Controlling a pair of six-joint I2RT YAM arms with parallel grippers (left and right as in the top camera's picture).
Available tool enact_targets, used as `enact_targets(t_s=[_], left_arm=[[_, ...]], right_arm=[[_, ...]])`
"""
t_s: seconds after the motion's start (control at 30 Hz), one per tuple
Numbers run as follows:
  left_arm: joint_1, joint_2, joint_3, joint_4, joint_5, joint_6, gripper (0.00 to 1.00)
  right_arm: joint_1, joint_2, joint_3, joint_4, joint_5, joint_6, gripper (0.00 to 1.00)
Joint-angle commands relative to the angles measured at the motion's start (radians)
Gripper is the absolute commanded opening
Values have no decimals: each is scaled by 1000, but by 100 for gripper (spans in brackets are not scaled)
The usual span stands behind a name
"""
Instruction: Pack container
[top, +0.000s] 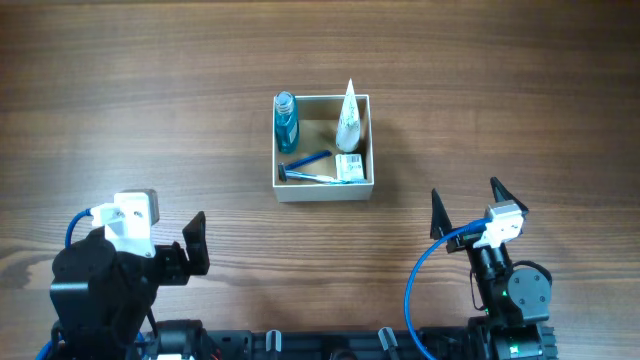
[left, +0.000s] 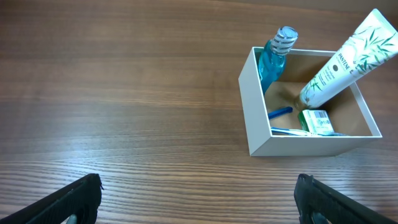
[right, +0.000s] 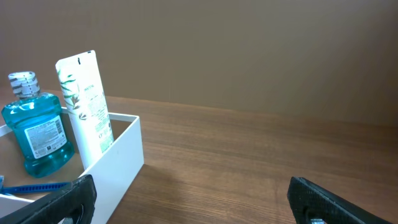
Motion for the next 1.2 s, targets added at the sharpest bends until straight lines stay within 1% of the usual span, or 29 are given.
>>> enact_targets(t_s=[0.0, 0.17, 0.3, 0.43, 0.53, 0.67, 0.83, 0.97, 1.03, 1.17], left_arm=[[-1, -53, -22, -8, 8, 3, 100], [-32, -176, -152, 15, 13, 16, 100], [-37, -314, -352, 164, 14, 16, 100], [-37, -415, -523, 367, 24, 13, 100], [-37, -449, -620, 523, 36, 13, 100], [-37, -477, -766, 835, 43, 13, 100], [-37, -500, -858, 1034, 42, 29, 100], [-37, -505, -913, 1194, 43, 117, 100], [-37, -505, -937, 1244, 42, 126, 100], [-37, -505, -951, 1155, 47, 117, 100]], right_arm=[[3, -12, -1, 5, -15, -10, 100], [3, -12, -1, 5, -15, -10, 100], [3, -12, -1, 5, -15, -10, 100], [3, -12, -1, 5, -15, -10, 100], [3, -12, -1, 5, -15, -10, 100], [3, -12, -1, 5, -15, -10, 100], [3, -12, -1, 5, -15, -10, 100], [3, -12, -1, 5, -15, -10, 100], [3, -12, -1, 5, -15, -10, 100], [3, -12, -1, 5, -15, -10, 100]])
